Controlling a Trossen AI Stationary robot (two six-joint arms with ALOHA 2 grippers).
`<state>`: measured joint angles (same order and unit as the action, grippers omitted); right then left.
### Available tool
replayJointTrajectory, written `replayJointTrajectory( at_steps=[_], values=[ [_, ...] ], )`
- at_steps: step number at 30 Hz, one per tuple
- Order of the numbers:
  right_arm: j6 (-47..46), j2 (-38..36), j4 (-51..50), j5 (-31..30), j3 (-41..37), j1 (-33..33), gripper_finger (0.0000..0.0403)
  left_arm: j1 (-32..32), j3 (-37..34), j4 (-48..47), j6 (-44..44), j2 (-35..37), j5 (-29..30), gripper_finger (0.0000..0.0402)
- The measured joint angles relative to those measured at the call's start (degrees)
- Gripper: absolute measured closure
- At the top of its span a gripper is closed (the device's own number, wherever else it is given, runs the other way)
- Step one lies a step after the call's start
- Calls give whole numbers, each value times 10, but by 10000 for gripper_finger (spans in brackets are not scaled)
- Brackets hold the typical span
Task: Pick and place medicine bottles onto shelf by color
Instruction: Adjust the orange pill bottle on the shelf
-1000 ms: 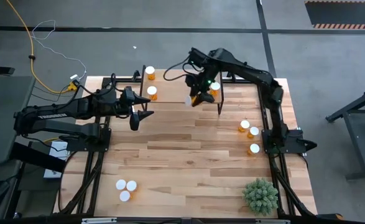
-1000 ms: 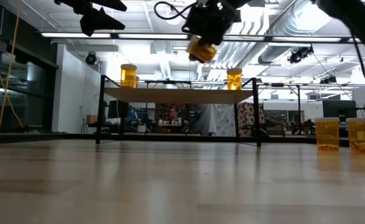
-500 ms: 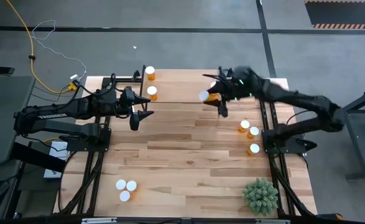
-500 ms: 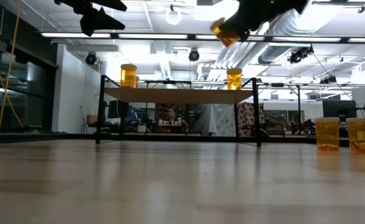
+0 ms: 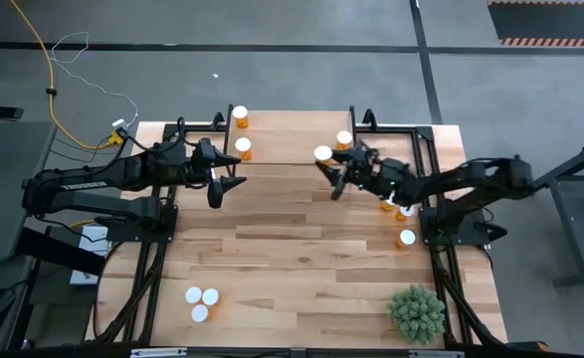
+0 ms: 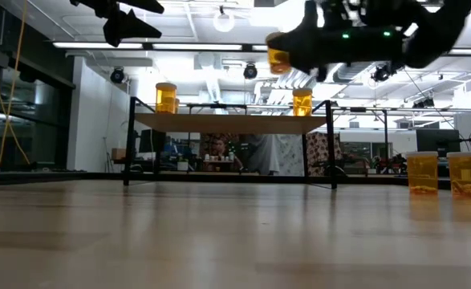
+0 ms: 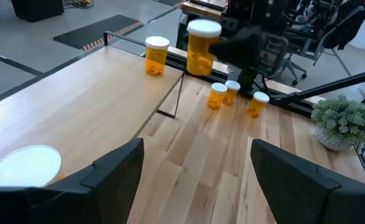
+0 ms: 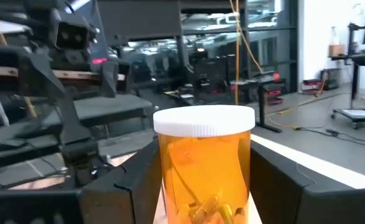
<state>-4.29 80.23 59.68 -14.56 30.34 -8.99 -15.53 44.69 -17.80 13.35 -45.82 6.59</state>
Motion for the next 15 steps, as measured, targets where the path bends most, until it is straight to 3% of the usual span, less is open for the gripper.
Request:
replayJointTrajectory(
  at_steps=[7, 15],
  values=[
    [-2, 111, -65, -88, 115, 19, 203, 0, 0, 0, 0, 0, 0, 115],
    [-60, 177, -167, -205, 204, 3, 203, 0, 0, 0, 0, 0, 0, 115]
  ],
)
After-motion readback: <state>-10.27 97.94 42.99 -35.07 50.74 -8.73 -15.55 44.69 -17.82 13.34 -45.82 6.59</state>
